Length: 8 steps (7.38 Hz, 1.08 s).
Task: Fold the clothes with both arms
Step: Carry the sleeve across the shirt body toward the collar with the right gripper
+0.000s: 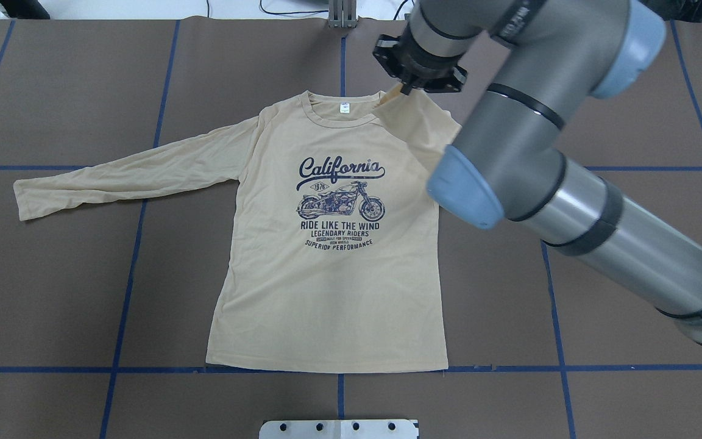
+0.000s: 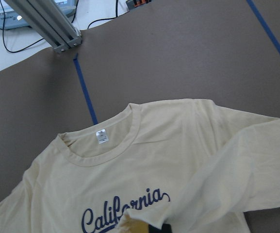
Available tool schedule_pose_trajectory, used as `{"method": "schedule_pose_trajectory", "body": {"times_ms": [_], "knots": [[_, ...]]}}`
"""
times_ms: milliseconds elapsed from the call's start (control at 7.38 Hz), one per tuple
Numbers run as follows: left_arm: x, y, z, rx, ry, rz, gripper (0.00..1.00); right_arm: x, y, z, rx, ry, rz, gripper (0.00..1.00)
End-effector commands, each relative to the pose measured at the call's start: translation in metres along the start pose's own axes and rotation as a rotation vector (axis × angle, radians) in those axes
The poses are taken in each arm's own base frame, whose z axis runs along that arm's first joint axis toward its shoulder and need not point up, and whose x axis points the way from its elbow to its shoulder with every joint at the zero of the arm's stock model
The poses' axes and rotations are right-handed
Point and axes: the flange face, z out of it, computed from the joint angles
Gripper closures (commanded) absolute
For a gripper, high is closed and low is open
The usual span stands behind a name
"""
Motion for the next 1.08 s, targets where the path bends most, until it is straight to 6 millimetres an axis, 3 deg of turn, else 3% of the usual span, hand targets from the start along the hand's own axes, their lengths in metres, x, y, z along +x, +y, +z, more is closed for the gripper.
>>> {"method": "schedule_pose_trajectory", "body": {"times_ms": [0, 135, 271, 406, 542, 677, 948], "knots": [[-0.001, 0.000, 0.001, -0.003, 0.000, -0.002, 0.00, -0.137, 0.052, 0.033, 0.062, 0.004, 0.070, 1.00], [-0.003, 0.001, 0.003, -0.006, 0.000, -0.005, 0.00, -0.178, 0.069, 0.064, 0.087, 0.003, 0.088, 1.00], [-0.003, 0.001, 0.004, -0.007, 0.000, -0.006, 0.00, -0.194, 0.093, 0.090, 0.131, -0.006, 0.074, 1.00], [-0.003, 0.002, 0.004, -0.009, 0.000, -0.007, 0.00, -0.201, 0.106, 0.101, 0.136, -0.019, 0.073, 1.00], [-0.003, 0.002, 0.004, -0.009, 0.000, -0.007, 0.00, -0.221, 0.109, 0.104, 0.134, -0.037, 0.097, 0.80], [-0.003, 0.002, 0.003, -0.007, 0.000, -0.006, 0.00, -0.240, 0.107, 0.104, 0.153, -0.097, 0.146, 0.01], [-0.002, 0.001, 0.004, -0.007, 0.001, -0.004, 0.00, -0.256, 0.101, 0.081, 0.156, -0.129, 0.174, 0.00]]}}
